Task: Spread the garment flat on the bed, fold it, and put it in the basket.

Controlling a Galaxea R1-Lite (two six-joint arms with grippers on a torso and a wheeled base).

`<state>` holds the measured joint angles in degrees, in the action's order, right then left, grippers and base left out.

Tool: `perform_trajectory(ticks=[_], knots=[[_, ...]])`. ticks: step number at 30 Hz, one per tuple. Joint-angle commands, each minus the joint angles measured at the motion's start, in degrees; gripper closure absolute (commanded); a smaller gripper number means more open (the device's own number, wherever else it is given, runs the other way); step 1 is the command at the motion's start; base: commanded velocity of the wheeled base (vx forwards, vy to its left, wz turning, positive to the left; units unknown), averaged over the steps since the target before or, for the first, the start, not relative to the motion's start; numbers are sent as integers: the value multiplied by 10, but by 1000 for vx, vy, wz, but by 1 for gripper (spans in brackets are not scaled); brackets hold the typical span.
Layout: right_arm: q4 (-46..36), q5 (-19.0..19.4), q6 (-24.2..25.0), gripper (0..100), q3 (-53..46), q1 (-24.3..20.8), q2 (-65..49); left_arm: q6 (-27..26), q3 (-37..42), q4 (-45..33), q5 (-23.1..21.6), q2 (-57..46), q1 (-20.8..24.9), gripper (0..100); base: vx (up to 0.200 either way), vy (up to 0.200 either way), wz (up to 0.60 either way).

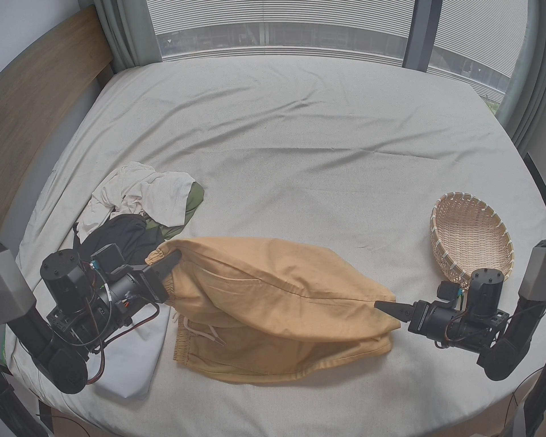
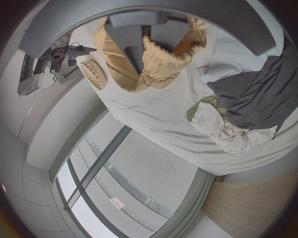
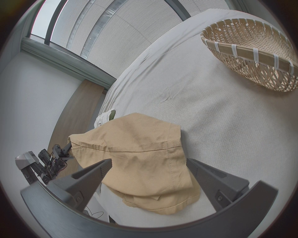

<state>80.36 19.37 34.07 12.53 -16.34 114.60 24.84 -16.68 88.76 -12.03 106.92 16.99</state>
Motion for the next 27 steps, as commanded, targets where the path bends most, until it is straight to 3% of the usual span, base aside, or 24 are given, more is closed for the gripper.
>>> perform_trajectory(ticks=[1,5,12,27], knots=[[27,-1,-1,0,7,2,40,0,1,0,0,0,1,100,0,0,0],[76,-1,-1,0,7,1,77,-1,1,0,0,0,1,100,0,0,0],[80,1,0,0,7,-3,77,-1,0,0,0,0,1,100,0,0,0],[80,1,-1,0,3,-29,-17,-13,-1,1,1,10,1,100,0,0,0]])
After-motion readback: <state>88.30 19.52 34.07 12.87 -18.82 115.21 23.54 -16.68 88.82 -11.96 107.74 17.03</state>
